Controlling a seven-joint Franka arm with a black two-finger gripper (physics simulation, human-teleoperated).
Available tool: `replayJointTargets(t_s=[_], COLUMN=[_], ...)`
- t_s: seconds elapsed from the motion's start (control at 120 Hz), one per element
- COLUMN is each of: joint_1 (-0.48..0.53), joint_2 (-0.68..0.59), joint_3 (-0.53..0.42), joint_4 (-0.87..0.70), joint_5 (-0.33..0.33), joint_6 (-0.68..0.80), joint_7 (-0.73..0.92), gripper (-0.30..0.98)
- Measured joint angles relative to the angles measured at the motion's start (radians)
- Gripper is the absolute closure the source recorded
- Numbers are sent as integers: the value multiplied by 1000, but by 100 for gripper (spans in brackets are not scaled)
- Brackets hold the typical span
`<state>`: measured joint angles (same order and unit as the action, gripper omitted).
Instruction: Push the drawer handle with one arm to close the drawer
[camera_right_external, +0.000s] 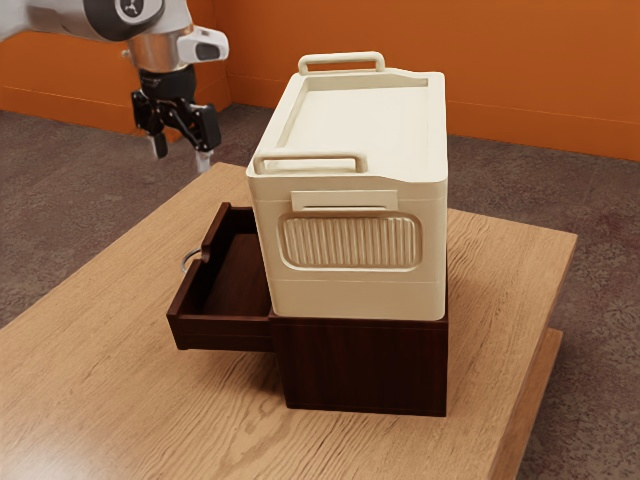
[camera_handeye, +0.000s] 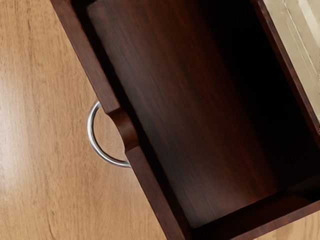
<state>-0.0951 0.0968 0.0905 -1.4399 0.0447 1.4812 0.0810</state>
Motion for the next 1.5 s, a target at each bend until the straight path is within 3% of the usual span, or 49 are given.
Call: replayJointTargets(t_s=[0.275, 0.475, 0.55, 0.667, 0.892, 1.192, 1.5], joint_1=[4, -23, -3, 113, 126, 128, 127], joint_2=[-6, -125, -181, -226, -233, -208, -159], joint_3=[7, 47, 55, 59, 103, 124, 121], joint_4=[-6, -179, -288, -409, -583, -715, -724], joint_5=[-6, -8, -7, 13, 83, 101, 60], joint_6=[24, 53, 102, 177, 386, 683, 737], joint_7=[7, 64, 127, 259, 557, 944, 1205], gripper=[2, 50, 60, 69, 76, 78, 78])
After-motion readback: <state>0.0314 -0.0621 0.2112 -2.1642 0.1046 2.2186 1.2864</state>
